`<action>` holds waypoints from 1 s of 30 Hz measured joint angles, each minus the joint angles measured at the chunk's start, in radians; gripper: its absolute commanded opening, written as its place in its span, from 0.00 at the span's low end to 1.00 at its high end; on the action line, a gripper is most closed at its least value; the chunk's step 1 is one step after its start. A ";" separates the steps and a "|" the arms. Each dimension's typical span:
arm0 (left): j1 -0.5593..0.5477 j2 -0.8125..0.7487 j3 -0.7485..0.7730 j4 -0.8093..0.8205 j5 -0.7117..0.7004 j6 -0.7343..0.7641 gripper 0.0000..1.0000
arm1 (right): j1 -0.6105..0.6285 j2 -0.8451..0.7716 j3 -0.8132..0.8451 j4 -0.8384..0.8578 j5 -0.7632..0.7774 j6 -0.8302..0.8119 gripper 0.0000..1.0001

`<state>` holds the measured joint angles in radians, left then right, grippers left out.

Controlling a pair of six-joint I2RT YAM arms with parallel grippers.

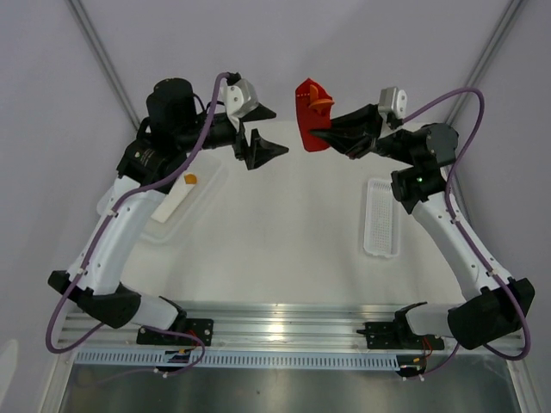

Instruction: Place the utensils on the paper napkin and roll it up

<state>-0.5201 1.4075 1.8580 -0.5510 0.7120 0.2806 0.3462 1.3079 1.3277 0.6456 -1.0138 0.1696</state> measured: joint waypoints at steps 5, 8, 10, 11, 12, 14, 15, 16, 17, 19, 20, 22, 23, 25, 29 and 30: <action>-0.010 0.033 0.029 0.003 0.113 -0.039 0.80 | 0.042 0.000 0.019 -0.069 -0.043 -0.079 0.00; -0.026 0.042 0.048 0.018 0.168 -0.072 0.68 | 0.050 -0.002 0.026 -0.095 -0.051 -0.108 0.00; -0.034 0.047 0.061 0.033 0.195 -0.093 0.66 | 0.052 -0.003 0.027 -0.107 -0.056 -0.122 0.00; -0.037 0.051 0.071 0.036 0.211 -0.105 0.66 | 0.055 -0.005 0.027 -0.113 -0.058 -0.128 0.00; -0.040 0.054 0.080 0.042 0.222 -0.117 0.66 | 0.058 -0.006 0.027 -0.119 -0.058 -0.133 0.00; -0.041 0.056 0.090 0.055 0.241 -0.132 0.66 | 0.064 -0.008 0.027 -0.129 -0.063 -0.152 0.00; -0.042 0.056 0.094 0.060 0.246 -0.137 0.66 | 0.068 -0.009 0.027 -0.136 -0.066 -0.161 0.00; -0.043 0.056 0.097 0.065 0.247 -0.142 0.66 | 0.072 -0.010 0.027 -0.143 -0.069 -0.171 0.00; -0.044 0.056 0.100 0.072 0.249 -0.148 0.67 | 0.076 -0.011 0.027 -0.148 -0.070 -0.177 0.00; -0.048 0.059 0.106 0.082 0.250 -0.161 0.67 | 0.084 -0.013 0.027 -0.153 -0.074 -0.188 0.00; -0.051 0.063 0.111 0.090 0.251 -0.169 0.65 | 0.087 -0.013 0.027 -0.153 -0.076 -0.192 0.00; -0.060 0.074 0.123 0.106 0.253 -0.182 0.60 | 0.093 -0.014 0.027 -0.153 -0.080 -0.197 0.00; -0.065 0.080 0.129 0.112 0.254 -0.188 0.56 | 0.096 -0.014 0.027 -0.153 -0.081 -0.198 0.00; -0.074 0.091 0.134 0.122 0.255 -0.199 0.53 | 0.098 -0.014 0.027 -0.153 -0.085 -0.203 0.00; -0.081 0.104 0.134 0.124 0.263 -0.218 0.35 | 0.098 -0.014 0.027 -0.155 -0.094 -0.208 0.00; -0.081 0.106 0.134 0.124 0.264 -0.224 0.32 | 0.098 -0.014 0.027 -0.155 -0.095 -0.208 0.00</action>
<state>-0.6014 1.5135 1.9919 -0.4274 0.9764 0.0563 0.4442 1.2938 1.3544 0.4908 -1.1084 -0.0387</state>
